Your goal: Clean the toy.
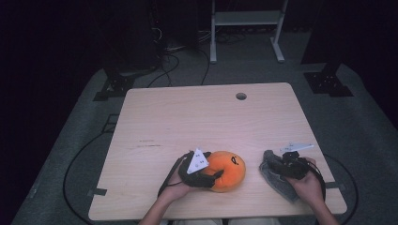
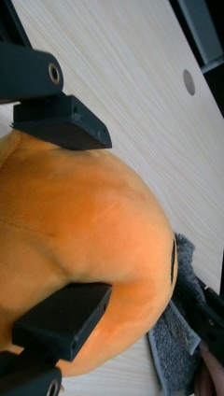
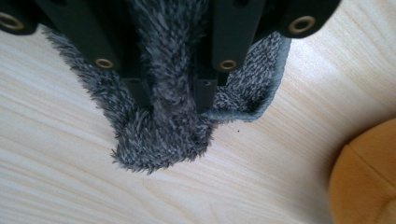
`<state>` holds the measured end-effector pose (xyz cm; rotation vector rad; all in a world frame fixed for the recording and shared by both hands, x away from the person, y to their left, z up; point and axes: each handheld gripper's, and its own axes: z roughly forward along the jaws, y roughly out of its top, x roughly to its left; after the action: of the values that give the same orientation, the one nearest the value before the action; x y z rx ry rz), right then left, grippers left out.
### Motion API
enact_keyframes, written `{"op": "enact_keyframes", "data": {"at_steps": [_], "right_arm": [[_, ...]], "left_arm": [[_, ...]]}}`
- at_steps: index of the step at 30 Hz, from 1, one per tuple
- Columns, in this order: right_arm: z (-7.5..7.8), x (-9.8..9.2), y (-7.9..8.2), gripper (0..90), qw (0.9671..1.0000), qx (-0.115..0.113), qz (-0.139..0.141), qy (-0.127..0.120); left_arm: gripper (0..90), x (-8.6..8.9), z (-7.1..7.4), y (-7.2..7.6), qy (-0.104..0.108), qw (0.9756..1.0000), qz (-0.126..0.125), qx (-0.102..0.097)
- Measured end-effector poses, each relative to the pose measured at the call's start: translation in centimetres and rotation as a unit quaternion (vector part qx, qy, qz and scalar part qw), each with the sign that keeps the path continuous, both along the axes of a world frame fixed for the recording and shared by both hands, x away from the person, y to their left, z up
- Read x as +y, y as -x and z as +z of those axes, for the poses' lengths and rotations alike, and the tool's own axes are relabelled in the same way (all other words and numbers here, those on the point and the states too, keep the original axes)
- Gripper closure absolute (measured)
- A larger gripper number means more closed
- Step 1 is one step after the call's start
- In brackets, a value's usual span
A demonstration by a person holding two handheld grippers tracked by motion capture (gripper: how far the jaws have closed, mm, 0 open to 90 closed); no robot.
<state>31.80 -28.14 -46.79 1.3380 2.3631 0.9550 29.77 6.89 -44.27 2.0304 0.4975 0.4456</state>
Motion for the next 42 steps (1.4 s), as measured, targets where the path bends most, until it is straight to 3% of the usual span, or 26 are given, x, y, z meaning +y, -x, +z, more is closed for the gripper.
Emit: {"op": "enact_keyframes", "data": {"at_steps": [3, 5, 7, 9, 11, 13, 14, 15, 17, 19, 21, 22, 25, 27, 29, 31, 33, 35, 36, 37, 38, 39, 42], "right_arm": [[0.5, -0.3, 0.2, 74.9, 0.9998, -0.010, -0.006, -0.014], [2.1, -0.3, 1.0, 74.9, 0.9967, -0.038, 0.011, -0.071], [3.8, 0.6, 2.4, 74.8, 0.9900, -0.075, 0.043, -0.111], [4.7, 2.6, 3.8, 74.8, 0.9844, -0.105, 0.087, -0.111], [5.1, 5.5, 4.9, 74.8, 0.9766, -0.113, 0.145, -0.111], [5.2, 6.4, 5.2, 74.8, 0.9751, -0.118, 0.157, -0.102], [5.2, 8.6, 5.8, 74.8, 0.9709, -0.135, 0.181, -0.079], [5.0, 9.2, 5.8, 74.8, 0.9702, -0.141, 0.186, -0.065], [4.3, 9.5, 5.6, 74.8, 0.9715, -0.142, 0.185, -0.042], [3.9, 9.0, 5.1, 74.7, 0.9741, -0.133, 0.174, -0.056], [3.8, 8.3, 4.7, 74.6, 0.9776, -0.133, 0.156, -0.047], [3.8, 8.3, 4.7, 74.6, 0.9776, -0.133, 0.156, -0.047], [3.0, 6.9, 3.6, 74.7, 0.9861, -0.117, 0.115, -0.027], [2.8, 6.6, 3.3, 74.9, 0.9878, -0.113, 0.104, -0.025], [3.1, 6.4, 3.3, 75.0, 0.9862, -0.117, 0.107, -0.049], [4.0, 6.8, 3.8, 75.0, 0.9802, -0.132, 0.126, -0.077], [4.3, 7.7, 4.4, 74.8, 0.9768, -0.134, 0.148, -0.078], [3.8, 8.4, 4.5, 74.8, 0.9770, -0.135, 0.156, -0.054], [3.8, 8.4, 4.5, 74.8, 0.9770, -0.135, 0.156, -0.054], [3.6, 8.3, 4.4, 74.7, 0.9777, -0.130, 0.155, -0.055], [3.5, 7.8, 4.0, 74.6, 0.9798, -0.123, 0.147, -0.058], [3.4, 7.6, 3.9, 74.6, 0.9803, -0.122, 0.143, -0.060], [3.1, 7.2, 3.5, 74.2, 0.9813, -0.111, 0.136, -0.080]], "left_arm": [[28.3, -0.1, 0.0, 0.0, 0.010, 0.9998, 0.004, 0.014], [28.7, 0.0, -0.1, 0.1, 0.014, 0.9998, 0.006, 0.012], [28.8, 0.1, -0.2, 0.0, 0.020, 0.9996, 0.007, 0.018], [28.9, 0.2, -0.2, -0.3, 0.025, 0.9993, 0.010, 0.025], [29.2, 0.2, -0.3, -0.3, 0.022, 0.9994, 0.011, 0.024], [29.6, 0.3, -0.4, -0.2, 0.022, 0.9994, 0.013, 0.023], [29.9, 0.5, -0.5, -0.1, 0.019, 0.9994, 0.015, 0.025], [30.0, 0.6, -0.5, -0.1, 0.021, 0.9992, 0.016, 0.029], [30.3, 0.8, -0.6, -0.3, 0.024, 0.9990, 0.016, 0.035], [30.2, 0.8, -0.6, -0.6, 0.028, 0.9986, 0.019, 0.040], [30.2, 0.7, -0.6, -0.7, 0.029, 0.9985, 0.018, 0.042], [30.1, 0.7, -0.6, -0.7, 0.029, 0.9985, 0.018, 0.042], [29.8, 0.8, -0.6, -0.7, 0.032, 0.9984, 0.017, 0.044], [29.6, 0.8, -0.7, -0.6, 0.031, 0.9985, 0.020, 0.041], [29.6, 0.8, -0.8, -0.4, 0.029, 0.9985, 0.023, 0.039], [29.6, 0.8, -0.7, -0.4, 0.028, 0.9987, 0.023, 0.036], [27.7, 0.9, -0.6, -0.4, 0.027, 0.9987, 0.018, 0.040], [21.0, 1.1, 0.1, -0.5, 0.032, 0.9980, 0.004, 0.054], [18.0, 1.1, 0.1, -0.5, 0.032, 0.9980, 0.004, 0.054], [18.0, 1.5, 0.8, -0.5, 0.046, 0.9961, -0.018, 0.074], [11.5, 1.8, 1.4, -0.5, 0.057, 0.9939, -0.039, 0.085], [10.3, 1.9, 1.6, -0.3, 0.048, 0.9940, -0.049, 0.085], [11.7, 1.3, 1.0, 0.0, -0.005, 0.9973, -0.049, 0.055]]}}
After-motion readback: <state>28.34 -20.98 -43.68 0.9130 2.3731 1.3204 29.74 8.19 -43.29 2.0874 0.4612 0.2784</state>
